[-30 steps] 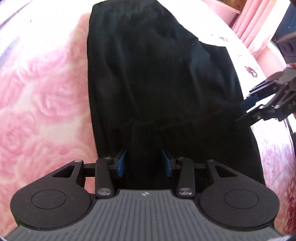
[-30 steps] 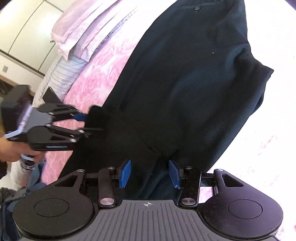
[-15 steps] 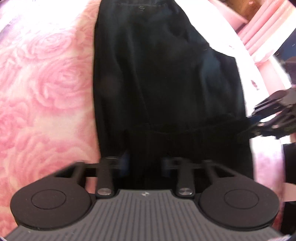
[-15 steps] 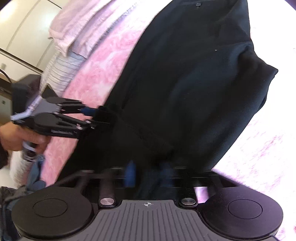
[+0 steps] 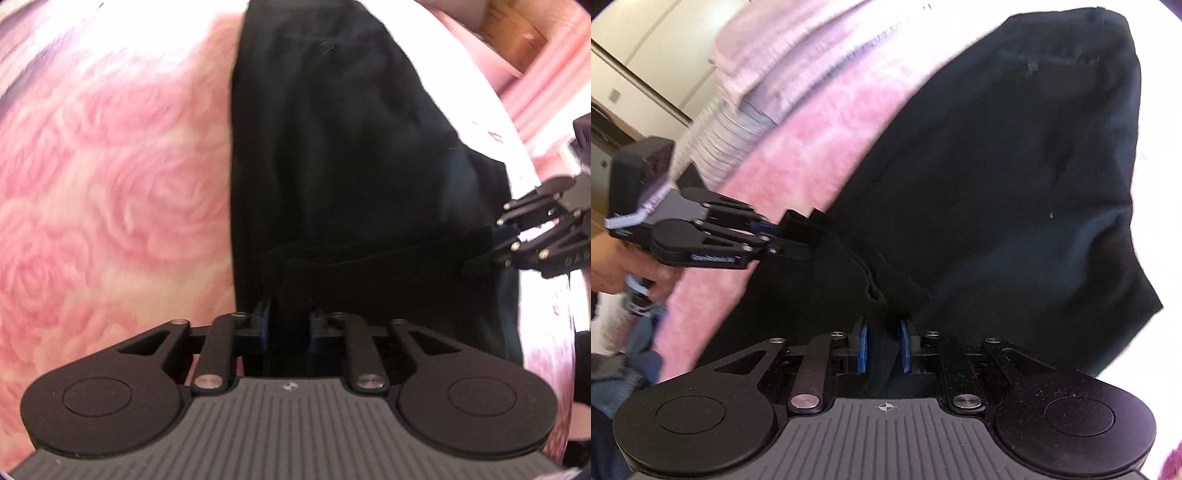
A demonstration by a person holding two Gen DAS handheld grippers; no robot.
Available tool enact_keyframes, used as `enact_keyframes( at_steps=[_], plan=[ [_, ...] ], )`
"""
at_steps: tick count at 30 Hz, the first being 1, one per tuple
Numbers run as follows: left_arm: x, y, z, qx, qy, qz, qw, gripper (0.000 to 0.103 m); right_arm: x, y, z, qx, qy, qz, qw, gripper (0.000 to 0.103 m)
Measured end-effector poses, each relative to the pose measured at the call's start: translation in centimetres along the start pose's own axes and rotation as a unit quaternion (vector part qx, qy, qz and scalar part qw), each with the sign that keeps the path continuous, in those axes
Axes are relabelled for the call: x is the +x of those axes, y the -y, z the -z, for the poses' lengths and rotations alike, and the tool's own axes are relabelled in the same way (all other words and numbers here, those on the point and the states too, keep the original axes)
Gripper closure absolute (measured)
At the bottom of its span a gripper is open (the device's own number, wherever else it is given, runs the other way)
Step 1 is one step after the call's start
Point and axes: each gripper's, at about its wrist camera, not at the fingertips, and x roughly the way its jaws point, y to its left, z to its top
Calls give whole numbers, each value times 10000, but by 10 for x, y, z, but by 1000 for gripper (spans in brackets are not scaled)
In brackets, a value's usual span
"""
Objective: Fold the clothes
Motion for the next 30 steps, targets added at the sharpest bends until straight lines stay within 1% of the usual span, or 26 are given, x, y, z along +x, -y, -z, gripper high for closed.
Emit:
enact_keyframes(
  at_steps=[1, 3, 4, 5, 7, 8, 9, 10, 12, 14, 15, 18, 20, 21, 22, 24, 25, 26, 28, 29, 30],
  plan=[
    [-2, 0, 2, -76, 45, -28, 10000, 79, 4, 4, 1, 12, -29, 67, 10000, 82],
    [-18, 0, 10, -97, 113, -176, 9997, 74, -6, 4, 4, -40, 73, 244, 9997, 74],
    [-27, 1, 15, -62, 125, -260, 9996, 74, -11, 3, 7, -74, 120, 351, 9993, 67],
    [-36, 2, 21, -22, 120, -350, 9993, 74, -19, 0, 11, -126, 156, 498, 9986, 64],
    [-58, 5, 37, 121, 133, -613, 9980, 74, -33, -11, 19, -311, 223, 748, 9965, 64],
    [-72, 10, 46, 246, 161, -716, 9970, 75, -39, -22, 25, -526, 273, 750, 9954, 64],
    [-86, 17, 55, 406, 202, -749, 9962, 75, -45, -36, 33, -811, 316, 628, 9942, 64],
    [-95, 26, 64, 590, 219, -692, 9956, 75, -49, -49, 41, -1095, 326, 472, 9923, 64],
    [-103, 44, 83, 865, 177, -451, 9951, 75, -47, -73, 59, -1628, 199, 15, 9865, 64],
    [-96, 51, 103, 863, 41, -239, 9960, 75, -33, -90, 76, -1951, 63, -340, 9802, 64],
    [-87, 48, 111, 812, -5, -219, 9965, 75, -21, -93, 82, -2023, -14, -371, 9786, 64],
    [-61, 41, 136, 658, -143, -158, 9976, 75, 18, -83, 96, -2009, -460, -196, 9783, 65],
    [-62, 35, 141, 524, -91, -142, 9985, 74, 16, -83, 99, -2103, -383, -132, 9768, 64],
    [-68, 35, 141, 494, -56, -219, 9985, 76, 11, -90, 100, -2241, -392, 35, 9738, 64],
    [-77, 39, 142, 570, -20, -358, 9977, 75, 5, -98, 102, -2395, -383, 151, 9700, 64],
    [-98, 49, 148, 901, 50, -586, 9942, 73, -7, -119, 113, -2813, -341, 90, 9590, 61],
    [-107, 56, 155, 1140, 25, -695, 9910, 69, -11, -133, 124, -3107, -362, 29, 9498, 46],
    [-116, 63, 161, 1379, 0, -804, 9872, 66, -12, -147, 136, -3442, -371, -83, 9381, 30],
    [-132, 77, 176, 1859, -65, -1022, 9772, 64, -14, -175, 161, -4097, -388, -306, 9109, 29],
    [-134, 83, 185, 2117, -120, -1125, 9708, 63, -13, -187, 172, -4403, -398, -370, 8962, 29],
    [-135, 90, 193, 2383, -174, -1220, 9634, 60, -6, -193, 183, -4674, -414, -327, 8825, 29]
  ],
)
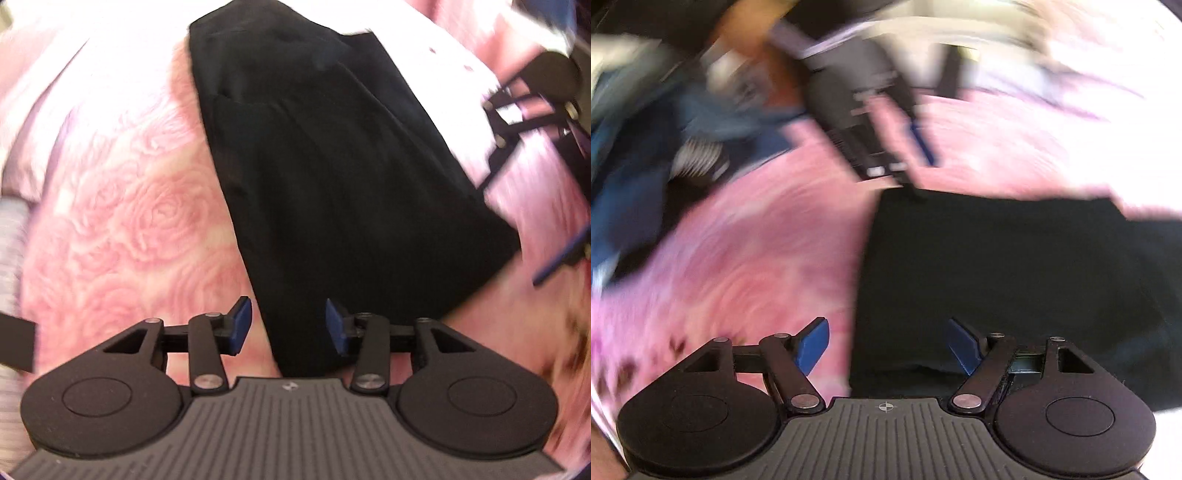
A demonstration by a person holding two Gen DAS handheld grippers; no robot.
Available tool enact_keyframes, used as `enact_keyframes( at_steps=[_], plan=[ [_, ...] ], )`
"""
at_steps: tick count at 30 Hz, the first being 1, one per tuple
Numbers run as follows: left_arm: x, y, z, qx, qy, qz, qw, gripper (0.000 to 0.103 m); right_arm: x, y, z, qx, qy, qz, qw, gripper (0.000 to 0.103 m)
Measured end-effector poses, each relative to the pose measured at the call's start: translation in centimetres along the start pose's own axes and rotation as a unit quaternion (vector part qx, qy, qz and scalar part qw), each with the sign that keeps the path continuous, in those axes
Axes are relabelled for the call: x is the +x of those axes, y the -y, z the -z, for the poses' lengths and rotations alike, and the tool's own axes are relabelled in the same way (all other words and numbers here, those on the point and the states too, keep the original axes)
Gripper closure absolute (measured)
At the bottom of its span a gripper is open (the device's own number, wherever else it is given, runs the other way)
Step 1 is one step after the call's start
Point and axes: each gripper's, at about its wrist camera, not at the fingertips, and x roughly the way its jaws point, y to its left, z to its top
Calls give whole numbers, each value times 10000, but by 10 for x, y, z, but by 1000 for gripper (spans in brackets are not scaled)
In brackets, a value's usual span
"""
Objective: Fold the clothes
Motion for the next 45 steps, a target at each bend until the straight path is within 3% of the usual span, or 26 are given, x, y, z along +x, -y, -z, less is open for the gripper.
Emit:
enact_keyframes(
  at_steps=[3, 5, 6, 8, 11, 12, 13, 14, 16, 18, 19, 20, 22, 26, 28, 30, 32, 34, 37, 45],
  plan=[
    [1, 37, 18, 1024, -59, -238, 9944, 49, 24, -26, 15, -748, -346, 157, 9965, 29],
    [11, 63, 29, 1715, -76, -422, 9842, 44, 49, -37, 30, -1477, -920, 545, 9832, 30],
    [17, 75, 34, 2056, -57, -536, 9771, 43, 50, -39, 35, -1698, -967, 694, 9783, 30],
    [31, 89, 40, 2655, -30, -892, 9600, 43, 41, -33, 36, -1564, -927, 772, 9803, 62],
    [45, 91, 41, 3068, 32, -1178, 9445, 41, 23, -23, 37, -1279, -788, 757, 9858, 81],
    [48, 89, 38, 3132, 7, -1168, 9425, 48, 14, -20, 37, -1187, -723, 728, 9876, 82],
    [50, 87, 36, 3196, -18, -1158, 9405, 81, 7, -15, 36, -1113, -655, 707, 9891, 83],
    [49, 83, 32, 3145, -48, -1120, 9426, 88, -1, -12, 32, -1032, -575, 696, 9906, 84],
    [44, 72, 20, 2805, -118, -986, 9547, 94, -13, -10, 22, -970, -408, 735, 9917, 83],
    [39, 60, 8, 2435, -136, -844, 9661, 95, -25, -15, 21, -922, -265, 803, 9921, 82],
    [34, 54, 4, 2247, -118, -772, 9713, 95, -29, -20, 22, -918, -196, 855, 9919, 73],
    [30, 47, 1, 2065, -97, -699, 9759, 95, -29, -26, 22, -953, -116, 929, 9910, 51],
    [23, 37, -4, 1664, -47, -521, 9847, 95, -30, -40, 25, -1117, 102, 1141, 9871, 25],
    [14, 22, -10, 965, 39, -235, 9950, 95, -15, -61, 28, -1606, 351, 1203, 9790, 24],
    [12, 20, -13, 786, 44, -179, 9967, 95, 8, -67, 30, -1939, 292, 1507, 9689, 24],
    [10, 20, -14, 744, 32, -178, 9971, 96, 28, -60, 31, -2002, 5, 1740, 9642, 27],
    [6, 23, -15, 768, 11, -184, 9969, 96, 28, -45, 32, -1802, -169, 1765, 9675, 78],
    [-1, 27, -19, 794, -9, -192, 9967, 96, 18, -32, 30, -1578, -231, 1579, 9745, 87],
    [-20, 33, -25, 647, 5, -216, 9977, 97, -10, -24, 19, -1267, -196, 1221, 9842, 93],
    [-84, 50, -41, 489, -304, 61, 9983, 97, -90, -30, -4, -994, -71, 260, 9947, 94]
  ],
)
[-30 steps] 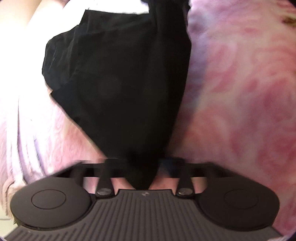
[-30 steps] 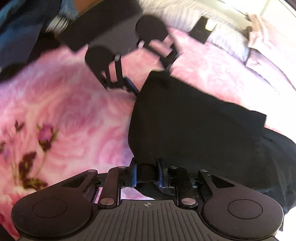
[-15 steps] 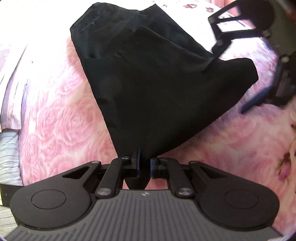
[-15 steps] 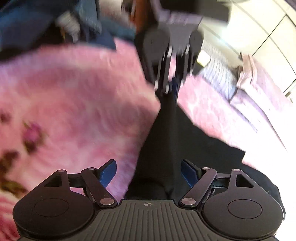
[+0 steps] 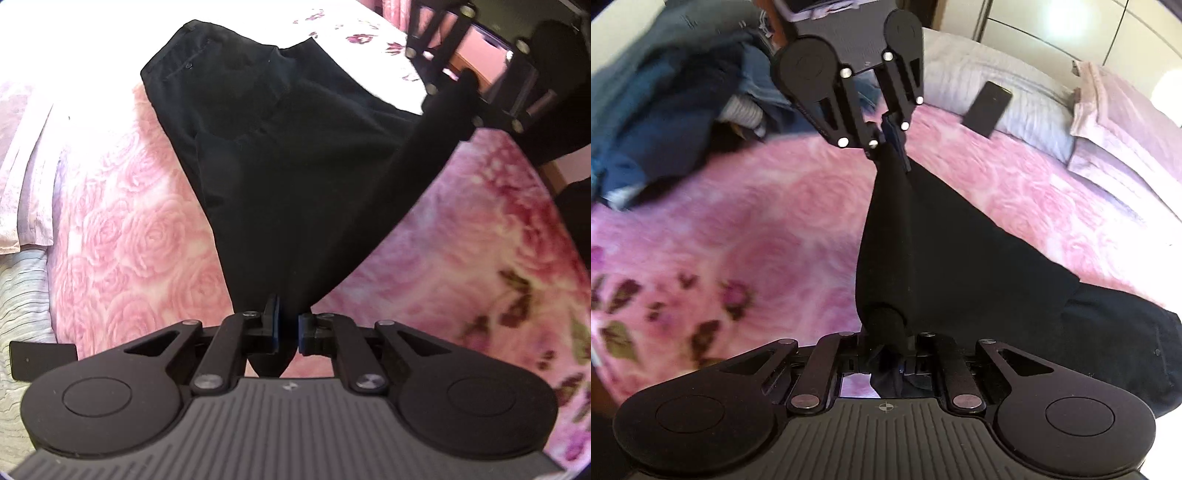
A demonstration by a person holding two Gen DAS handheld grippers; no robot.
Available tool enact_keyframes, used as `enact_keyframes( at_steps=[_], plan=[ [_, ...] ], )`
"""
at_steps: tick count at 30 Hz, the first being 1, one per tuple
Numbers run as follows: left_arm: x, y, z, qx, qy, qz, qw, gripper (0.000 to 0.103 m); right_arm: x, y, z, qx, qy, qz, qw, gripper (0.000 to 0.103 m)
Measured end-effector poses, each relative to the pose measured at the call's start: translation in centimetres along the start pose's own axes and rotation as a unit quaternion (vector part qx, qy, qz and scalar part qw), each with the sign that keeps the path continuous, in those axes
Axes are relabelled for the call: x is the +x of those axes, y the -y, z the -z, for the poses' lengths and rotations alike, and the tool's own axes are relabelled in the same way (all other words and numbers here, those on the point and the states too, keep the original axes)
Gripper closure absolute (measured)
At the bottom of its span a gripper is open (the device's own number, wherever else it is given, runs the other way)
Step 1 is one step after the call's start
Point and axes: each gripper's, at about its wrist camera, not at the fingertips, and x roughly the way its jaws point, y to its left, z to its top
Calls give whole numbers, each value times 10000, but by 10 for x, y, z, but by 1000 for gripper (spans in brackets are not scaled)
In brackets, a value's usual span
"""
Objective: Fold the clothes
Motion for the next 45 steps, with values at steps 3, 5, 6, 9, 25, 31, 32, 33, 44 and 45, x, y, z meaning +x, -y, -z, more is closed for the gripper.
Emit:
enact_keyframes(
  at_steps=[3, 5, 6, 9, 25, 31, 32, 33, 44, 45],
  plan=[
    [-15, -21, -22, -223, 49, 101, 9997, 97, -24, 29, -5, 239, 129, -310, 9992, 94],
    [-25, -43, -44, -367, 164, 114, 9991, 97, -42, 60, -6, 471, 254, -367, 9979, 94],
    [-30, -55, -56, -420, 230, 109, 9988, 97, -52, 77, -7, 616, 317, -390, 9968, 94],
    [-40, -95, -101, -483, 434, -7, 9979, 97, -78, 144, -3, 1139, 519, -467, 9910, 94],
    [160, -288, -345, -392, 314, 95, 9987, 97, -52, 494, 117, 3732, 912, -626, 9211, 94],
    [233, -323, -388, -402, 206, 492, 9978, 96, -27, 561, 159, 4194, 763, -666, 9021, 94],
    [241, -327, -393, -416, 217, 549, 9974, 96, -26, 567, 164, 4239, 771, -665, 8999, 94],
    [248, -330, -397, -423, 222, 594, 9971, 96, -26, 573, 171, 4301, 773, -654, 8971, 94],
    [315, -368, -405, -1180, 306, 860, 9888, 83, -5, 616, 217, 5133, 964, -552, 8510, 94],
    [317, -372, -402, -1430, 340, 764, 9862, 73, -2, 618, 221, 5233, 977, -542, 8448, 94]
  ],
)
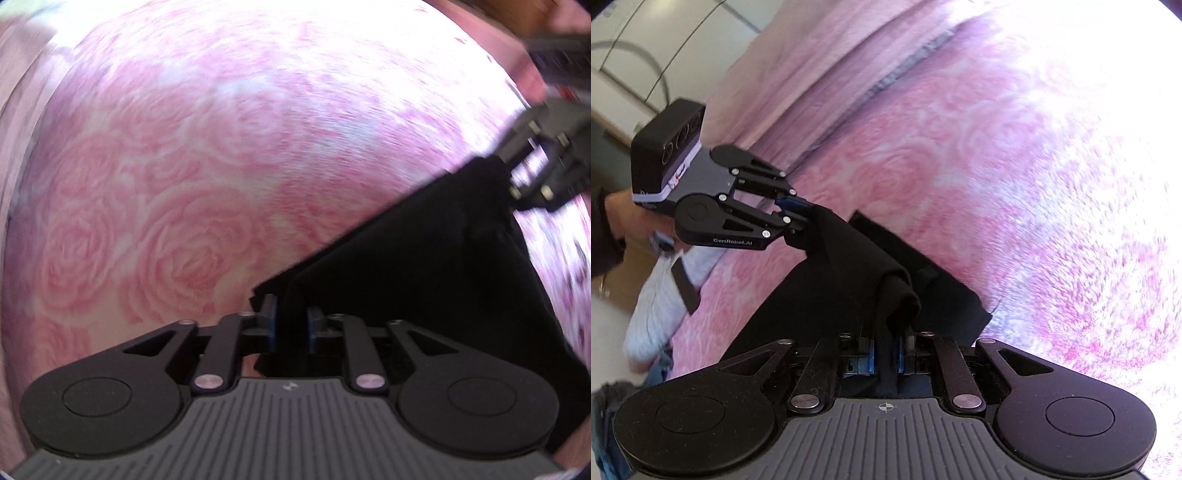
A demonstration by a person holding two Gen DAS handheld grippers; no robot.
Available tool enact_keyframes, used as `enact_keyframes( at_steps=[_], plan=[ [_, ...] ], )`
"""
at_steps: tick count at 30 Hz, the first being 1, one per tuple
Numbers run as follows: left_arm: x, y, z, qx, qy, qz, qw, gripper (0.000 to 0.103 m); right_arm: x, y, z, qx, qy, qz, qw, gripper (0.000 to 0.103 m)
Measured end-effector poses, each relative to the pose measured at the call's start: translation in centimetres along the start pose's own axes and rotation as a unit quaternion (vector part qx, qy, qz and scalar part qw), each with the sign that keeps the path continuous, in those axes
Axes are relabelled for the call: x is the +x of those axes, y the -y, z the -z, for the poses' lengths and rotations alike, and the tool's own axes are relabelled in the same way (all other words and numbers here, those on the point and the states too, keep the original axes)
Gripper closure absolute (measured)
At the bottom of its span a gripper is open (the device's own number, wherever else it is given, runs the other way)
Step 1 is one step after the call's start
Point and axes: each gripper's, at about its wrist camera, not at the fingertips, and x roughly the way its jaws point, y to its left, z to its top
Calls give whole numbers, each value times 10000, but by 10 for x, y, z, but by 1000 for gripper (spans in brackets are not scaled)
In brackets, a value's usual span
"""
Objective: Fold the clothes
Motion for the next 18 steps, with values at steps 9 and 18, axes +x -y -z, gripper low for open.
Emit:
enact_keyframes(
  at_steps=[9, 18],
  plan=[
    [-52, -25, 51, -1737, 501, -608, 9816, 68, -32, -7, 15, 442, 715, 833, 9930, 54],
    [-24, 10, 122, -2362, 93, 71, 9716, 67, -21, 16, 34, 1210, 572, 419, 9901, 48]
  ],
)
